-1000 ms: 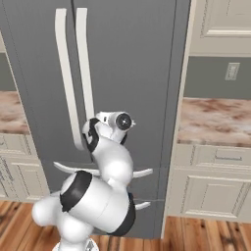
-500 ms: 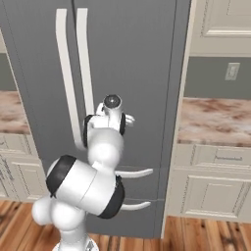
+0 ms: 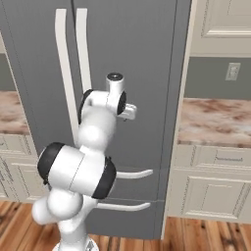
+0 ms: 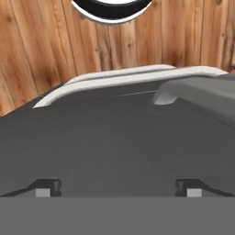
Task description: Place the tupperware on the second highest shelf of the fridge. Make space for the tupperware among the existing items by rearranging them on the shelves if needed. Close the fridge door when finished.
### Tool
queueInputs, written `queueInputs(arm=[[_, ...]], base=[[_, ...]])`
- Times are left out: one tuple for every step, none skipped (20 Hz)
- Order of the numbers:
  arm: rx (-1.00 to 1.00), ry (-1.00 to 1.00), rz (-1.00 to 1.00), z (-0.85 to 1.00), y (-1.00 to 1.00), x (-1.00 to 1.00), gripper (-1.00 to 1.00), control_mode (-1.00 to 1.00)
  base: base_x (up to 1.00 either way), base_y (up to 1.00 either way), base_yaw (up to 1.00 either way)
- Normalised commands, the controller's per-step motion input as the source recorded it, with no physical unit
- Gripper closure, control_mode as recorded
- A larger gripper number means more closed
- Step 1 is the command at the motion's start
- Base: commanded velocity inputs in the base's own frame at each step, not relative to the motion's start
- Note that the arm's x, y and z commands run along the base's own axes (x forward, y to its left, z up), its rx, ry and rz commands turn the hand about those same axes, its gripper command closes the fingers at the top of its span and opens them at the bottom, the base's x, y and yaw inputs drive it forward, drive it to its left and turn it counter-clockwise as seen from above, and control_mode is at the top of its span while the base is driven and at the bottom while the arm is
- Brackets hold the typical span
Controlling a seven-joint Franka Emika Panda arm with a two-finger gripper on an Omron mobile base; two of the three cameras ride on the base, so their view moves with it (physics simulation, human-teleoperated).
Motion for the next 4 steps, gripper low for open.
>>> queueInputs(arm=[[0.00,0.01,0.00,0.00,-0.05,0.00,-1.00,-1.00],[0.00,0.00,0.00,0.00,-0.03,0.00,-1.00,-1.00],[0.00,0.00,0.00,0.00,-0.04,0.00,-1.00,-1.00],[0.00,0.00,0.00,0.00,-0.10,0.00,-1.00,-1.00]], base=[[0.00,0.00,0.00],[0.00,0.00,0.00],[0.00,0.00,0.00],[0.00,0.00,0.00]])
